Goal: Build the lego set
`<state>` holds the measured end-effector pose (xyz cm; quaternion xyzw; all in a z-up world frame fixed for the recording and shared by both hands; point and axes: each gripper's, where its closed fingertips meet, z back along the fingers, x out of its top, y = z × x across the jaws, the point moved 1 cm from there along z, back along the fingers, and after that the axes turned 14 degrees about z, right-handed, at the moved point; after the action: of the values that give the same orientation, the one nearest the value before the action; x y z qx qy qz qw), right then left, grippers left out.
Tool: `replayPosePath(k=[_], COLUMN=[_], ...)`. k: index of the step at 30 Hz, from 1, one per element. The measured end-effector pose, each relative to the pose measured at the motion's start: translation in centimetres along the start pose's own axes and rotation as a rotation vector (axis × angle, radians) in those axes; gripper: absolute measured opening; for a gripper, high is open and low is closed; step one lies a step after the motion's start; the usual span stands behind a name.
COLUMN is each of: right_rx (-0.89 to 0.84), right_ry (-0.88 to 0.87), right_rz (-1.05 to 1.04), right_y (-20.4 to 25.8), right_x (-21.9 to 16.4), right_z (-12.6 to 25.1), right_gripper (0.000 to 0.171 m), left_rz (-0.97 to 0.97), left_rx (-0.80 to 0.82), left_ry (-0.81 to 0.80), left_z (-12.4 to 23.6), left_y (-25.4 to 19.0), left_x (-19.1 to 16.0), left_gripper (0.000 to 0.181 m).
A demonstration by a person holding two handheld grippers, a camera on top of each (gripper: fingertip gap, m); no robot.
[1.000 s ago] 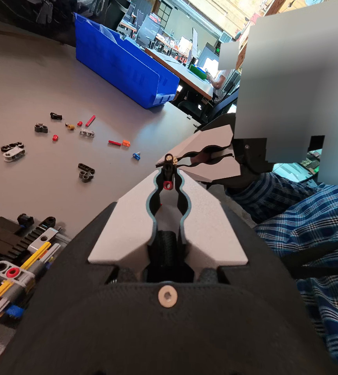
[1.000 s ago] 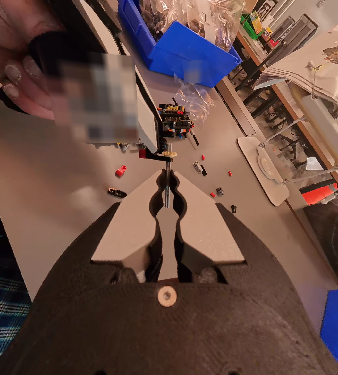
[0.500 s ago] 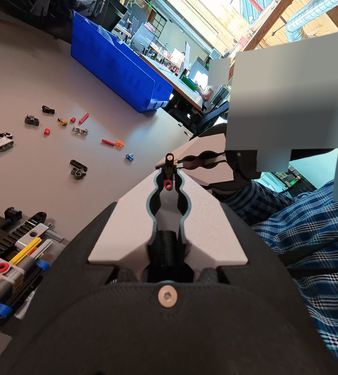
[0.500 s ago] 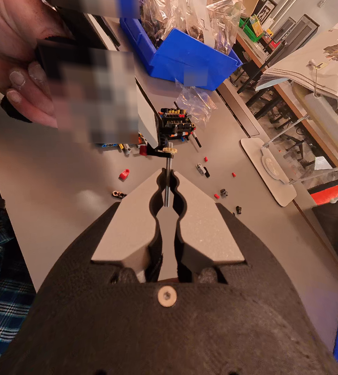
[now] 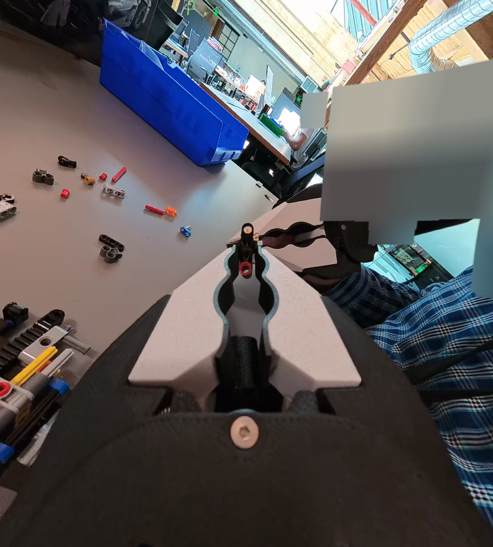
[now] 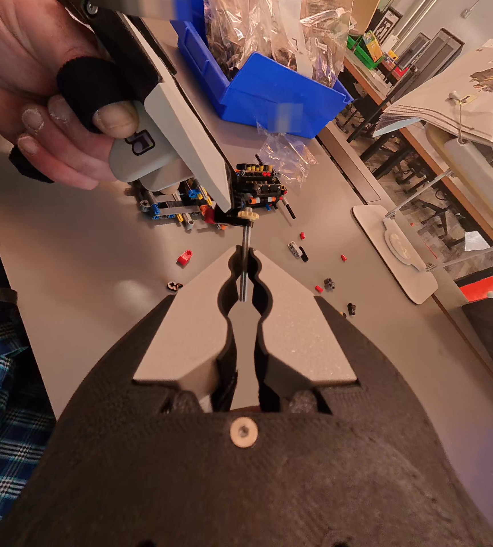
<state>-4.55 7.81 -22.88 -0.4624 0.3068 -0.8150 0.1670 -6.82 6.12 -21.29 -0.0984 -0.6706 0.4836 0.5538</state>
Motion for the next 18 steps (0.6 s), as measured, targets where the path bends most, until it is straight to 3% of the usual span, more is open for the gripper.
replayPosePath(k=[18], right_rx=[0.001], right_ry=[-0.012], right_rz=[-0.014], right_y=[-0.01], right_x=[0.12], right_z=[0.07], right_gripper=[0.001], left_rz=[-0.005], left_rx=[-0.007], left_ry=[0.0], left_z=[0.1], left_y=[-0.13], left_x=[0.11], left_gripper=[0.009])
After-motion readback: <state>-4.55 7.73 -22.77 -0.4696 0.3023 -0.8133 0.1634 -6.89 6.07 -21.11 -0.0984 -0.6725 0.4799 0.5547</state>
